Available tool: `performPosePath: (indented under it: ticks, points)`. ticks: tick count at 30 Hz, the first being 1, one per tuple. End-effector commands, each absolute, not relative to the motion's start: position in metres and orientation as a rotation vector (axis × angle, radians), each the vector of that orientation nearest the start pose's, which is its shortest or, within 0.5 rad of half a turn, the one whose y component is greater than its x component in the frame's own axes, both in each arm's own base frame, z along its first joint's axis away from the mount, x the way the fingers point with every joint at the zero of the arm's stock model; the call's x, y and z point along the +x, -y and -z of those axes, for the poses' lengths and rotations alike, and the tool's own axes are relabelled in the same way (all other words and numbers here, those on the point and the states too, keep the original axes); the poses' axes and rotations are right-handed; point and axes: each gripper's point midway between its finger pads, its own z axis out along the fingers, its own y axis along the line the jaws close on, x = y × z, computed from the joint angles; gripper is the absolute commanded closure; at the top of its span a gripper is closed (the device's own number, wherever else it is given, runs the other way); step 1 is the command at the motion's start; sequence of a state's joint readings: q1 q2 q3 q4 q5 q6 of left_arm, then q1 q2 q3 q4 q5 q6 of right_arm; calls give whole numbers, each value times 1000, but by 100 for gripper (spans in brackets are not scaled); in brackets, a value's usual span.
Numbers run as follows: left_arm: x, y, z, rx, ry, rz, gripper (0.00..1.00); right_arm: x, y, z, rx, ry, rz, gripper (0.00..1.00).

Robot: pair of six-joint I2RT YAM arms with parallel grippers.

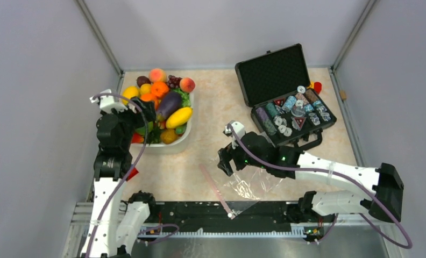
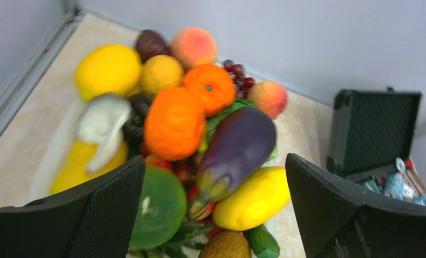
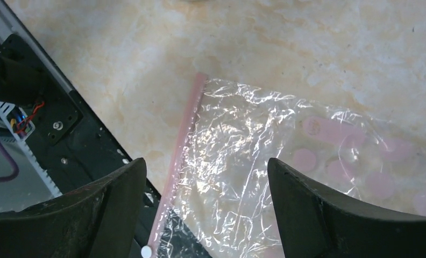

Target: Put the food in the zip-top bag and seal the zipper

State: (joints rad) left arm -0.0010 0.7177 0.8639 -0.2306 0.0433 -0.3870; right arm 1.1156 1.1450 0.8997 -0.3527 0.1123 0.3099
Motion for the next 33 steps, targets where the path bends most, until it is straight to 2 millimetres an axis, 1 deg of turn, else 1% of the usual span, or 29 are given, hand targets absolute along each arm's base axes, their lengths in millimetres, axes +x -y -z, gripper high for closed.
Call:
performPosePath:
  ticks: [1,3,7,10,13,15,16,17,20,24,28,31,33]
  points:
    - [274,-21,-323,-629,-1575,209,1,162,-325,-176,-632,-2055,-782,23]
    - [264,-21,-328,-582,-1542,195,1,152,-330,-163,-640,-2080,-808,25]
    - [247,-14,-340,-515,-1440,248,1,134,-346,-138,-697,-2125,-789,28]
    - [240,-10,-349,-485,-1381,280,1,123,-362,-122,-723,-2139,-763,32]
    - [238,-8,-354,-473,-1375,289,1,117,-372,-103,-735,-2156,-666,37]
    - [238,-6,-353,-464,-1390,289,1,116,-376,-91,-722,-2173,-625,42]
    - [238,-6,-353,-463,-1398,288,1,116,-377,-85,-714,-2182,-608,48]
    - [237,-6,-352,-463,-1400,285,1,117,-378,-81,-701,-2188,-597,50]
    - [236,-7,-352,-462,-1405,277,1,115,-385,-72,-717,-2188,-606,50]
    - [236,-8,-351,-467,-1406,271,1,115,-397,-66,-740,-2195,-589,50]
    - [239,-9,-344,-470,-1431,260,1,124,-396,-57,-717,-2216,-490,51]
    - [239,-8,-342,-466,-1440,263,1,129,-394,-53,-694,-2216,-444,57]
    - [239,-7,-344,-461,-1438,266,1,131,-393,-52,-674,-2220,-429,58]
